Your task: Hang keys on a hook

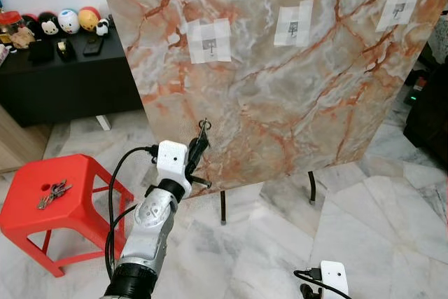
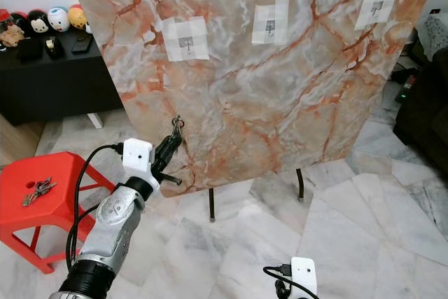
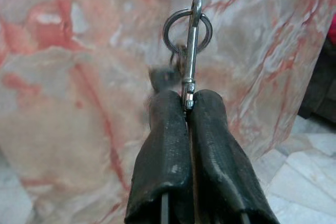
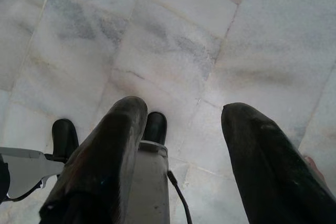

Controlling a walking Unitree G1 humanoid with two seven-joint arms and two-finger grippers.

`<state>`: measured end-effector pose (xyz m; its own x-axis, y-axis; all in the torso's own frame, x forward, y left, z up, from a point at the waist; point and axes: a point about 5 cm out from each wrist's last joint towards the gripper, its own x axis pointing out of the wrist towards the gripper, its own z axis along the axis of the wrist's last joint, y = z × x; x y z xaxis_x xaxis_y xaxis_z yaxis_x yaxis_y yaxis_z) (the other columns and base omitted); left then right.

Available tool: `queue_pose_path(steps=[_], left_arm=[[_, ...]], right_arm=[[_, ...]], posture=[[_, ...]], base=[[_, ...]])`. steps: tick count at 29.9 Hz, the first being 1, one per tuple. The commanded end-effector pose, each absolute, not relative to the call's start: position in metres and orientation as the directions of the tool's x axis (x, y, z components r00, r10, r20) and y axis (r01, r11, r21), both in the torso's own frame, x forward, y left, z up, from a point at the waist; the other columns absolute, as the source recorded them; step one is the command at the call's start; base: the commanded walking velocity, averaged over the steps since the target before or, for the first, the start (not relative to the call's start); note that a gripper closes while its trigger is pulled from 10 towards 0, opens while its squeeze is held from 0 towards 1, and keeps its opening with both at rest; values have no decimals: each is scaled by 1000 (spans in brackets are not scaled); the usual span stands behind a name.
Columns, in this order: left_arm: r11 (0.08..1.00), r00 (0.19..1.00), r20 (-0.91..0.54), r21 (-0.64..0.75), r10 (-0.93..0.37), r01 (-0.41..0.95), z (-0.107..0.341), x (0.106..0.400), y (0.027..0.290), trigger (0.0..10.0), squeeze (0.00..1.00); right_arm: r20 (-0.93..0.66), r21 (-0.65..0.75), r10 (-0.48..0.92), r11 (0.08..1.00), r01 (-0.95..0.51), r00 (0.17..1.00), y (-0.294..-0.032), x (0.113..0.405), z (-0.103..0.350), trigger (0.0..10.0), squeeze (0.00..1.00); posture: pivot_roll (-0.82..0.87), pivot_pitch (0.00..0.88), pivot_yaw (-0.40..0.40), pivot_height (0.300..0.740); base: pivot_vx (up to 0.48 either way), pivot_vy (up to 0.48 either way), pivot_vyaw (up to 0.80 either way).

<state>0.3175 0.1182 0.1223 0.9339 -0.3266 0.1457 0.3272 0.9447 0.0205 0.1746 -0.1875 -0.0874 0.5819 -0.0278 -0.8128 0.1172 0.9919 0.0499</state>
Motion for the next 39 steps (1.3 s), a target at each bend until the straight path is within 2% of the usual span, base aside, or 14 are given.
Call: queue_pose_path(steps=[1,34,39], left_arm=[[940,927,154,26,-341,342,128,318,114,10000,0],[933,920,163,12,-356,358,131,316,111,10000,0],[925,909,195,-18,-368,378,136,313,110,10000,0]], right_arm=[[-820,50,-24,992,113,572,-187,172,-88,10000,0],[-823,44,-17,995,94,567,-187,174,-88,10000,0],[-822,46,-15,995,93,569,-186,174,-88,10000,0]], posture=[[84,49,-5,740],[86,66,-2,740],[85,68,-1,740]], base=[[0,0,0],[344,0,0],[0,0,0]])
